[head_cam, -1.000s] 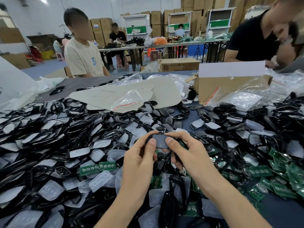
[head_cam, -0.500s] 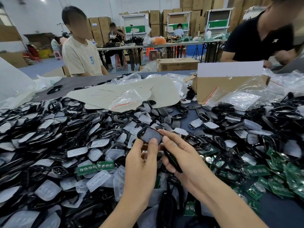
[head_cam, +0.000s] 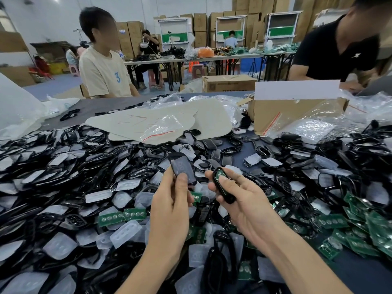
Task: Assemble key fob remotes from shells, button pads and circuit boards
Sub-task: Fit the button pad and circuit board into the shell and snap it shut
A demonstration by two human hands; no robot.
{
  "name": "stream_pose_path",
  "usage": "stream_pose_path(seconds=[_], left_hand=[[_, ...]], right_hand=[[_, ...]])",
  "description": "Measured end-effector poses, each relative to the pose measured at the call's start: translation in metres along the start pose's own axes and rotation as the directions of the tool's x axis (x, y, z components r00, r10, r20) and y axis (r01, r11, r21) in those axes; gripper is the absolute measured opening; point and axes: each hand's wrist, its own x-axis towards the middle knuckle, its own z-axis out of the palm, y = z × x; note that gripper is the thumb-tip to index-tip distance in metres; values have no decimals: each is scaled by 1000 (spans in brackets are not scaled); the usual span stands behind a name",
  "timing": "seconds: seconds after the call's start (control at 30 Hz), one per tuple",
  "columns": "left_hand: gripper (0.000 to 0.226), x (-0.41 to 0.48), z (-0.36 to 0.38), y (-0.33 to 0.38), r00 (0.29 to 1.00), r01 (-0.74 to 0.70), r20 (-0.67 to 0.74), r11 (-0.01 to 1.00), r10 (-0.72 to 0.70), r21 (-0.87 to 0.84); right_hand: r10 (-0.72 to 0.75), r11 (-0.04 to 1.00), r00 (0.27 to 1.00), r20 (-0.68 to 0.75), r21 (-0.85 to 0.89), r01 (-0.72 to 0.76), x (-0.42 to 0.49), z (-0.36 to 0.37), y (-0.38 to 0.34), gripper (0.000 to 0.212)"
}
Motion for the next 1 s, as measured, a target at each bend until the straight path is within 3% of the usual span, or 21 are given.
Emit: stream_pose_path(seconds=[0.17, 0.4, 0.6, 0.73, 0.83, 1.0], left_hand=[[24, 4, -3, -2, 999, -25, -29, 1000, 25, -12], [38, 4, -7, -6, 989, -145, -26, 982, 149, 121], [41, 4, -5, -8, 966, -260, 63, 936, 252, 238], [44, 5, -4, -10, 967, -254, 61, 920, 247, 299], [48, 4, -4, -8, 967, -251, 49, 907, 250, 338], [33, 4, -4, -7, 956, -283, 41, 867, 292, 411]], right_hand=[[-66, 995, 997, -30, -72, 63, 4, -3, 2, 31], [-99, 964, 991, 93, -237, 119, 0, -6, 3, 22], [-152, 830, 977, 152, -517, 210, -3, -6, 7, 21], [-196, 762, 972, 130, -604, 234, -3, -7, 6, 5], [-176, 762, 974, 140, -607, 225, -2, -9, 8, 19], [-119, 775, 976, 181, -598, 205, -1, -11, 10, 25]])
